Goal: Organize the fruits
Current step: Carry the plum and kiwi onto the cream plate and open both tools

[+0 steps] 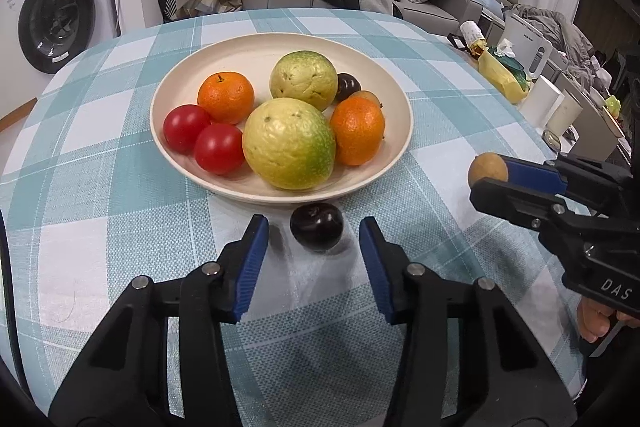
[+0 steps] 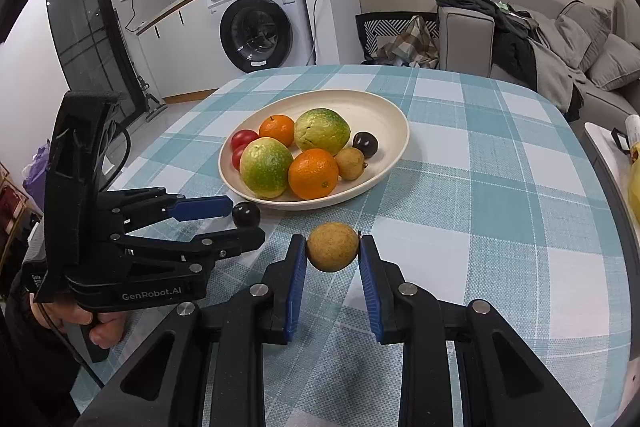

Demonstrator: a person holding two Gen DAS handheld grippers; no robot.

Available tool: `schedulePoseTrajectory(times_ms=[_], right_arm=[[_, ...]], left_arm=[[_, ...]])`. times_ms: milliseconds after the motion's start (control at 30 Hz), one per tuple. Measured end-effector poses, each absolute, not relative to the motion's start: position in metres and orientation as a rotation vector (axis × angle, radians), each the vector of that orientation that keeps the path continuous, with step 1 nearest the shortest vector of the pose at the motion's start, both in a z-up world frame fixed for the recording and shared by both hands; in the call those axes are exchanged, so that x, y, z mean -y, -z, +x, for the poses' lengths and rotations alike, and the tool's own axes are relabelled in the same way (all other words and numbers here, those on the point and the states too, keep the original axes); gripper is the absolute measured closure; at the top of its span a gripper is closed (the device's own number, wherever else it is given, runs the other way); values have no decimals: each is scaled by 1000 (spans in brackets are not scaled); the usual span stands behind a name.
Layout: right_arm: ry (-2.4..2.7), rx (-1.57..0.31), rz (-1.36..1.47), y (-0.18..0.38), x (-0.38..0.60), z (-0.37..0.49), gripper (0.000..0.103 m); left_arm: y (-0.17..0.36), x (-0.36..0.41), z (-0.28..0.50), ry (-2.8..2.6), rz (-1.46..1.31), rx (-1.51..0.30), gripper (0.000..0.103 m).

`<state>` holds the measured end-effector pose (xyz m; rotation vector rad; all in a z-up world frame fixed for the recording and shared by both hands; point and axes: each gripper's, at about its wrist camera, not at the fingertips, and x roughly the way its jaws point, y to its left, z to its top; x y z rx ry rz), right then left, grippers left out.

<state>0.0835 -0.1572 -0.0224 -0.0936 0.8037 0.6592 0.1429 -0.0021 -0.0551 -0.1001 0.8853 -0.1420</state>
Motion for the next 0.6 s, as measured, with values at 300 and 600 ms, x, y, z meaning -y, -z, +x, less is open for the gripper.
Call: schedulePoseTrajectory(times_ms=[300,600], right_arm=[[-655,-806,-87,23,160,85,76],[-652,-804,-91,23,160,84,76]], left_arm=[[53,4,144,164,-100,-878,80],[50,5,136,183,-84,-866,80]])
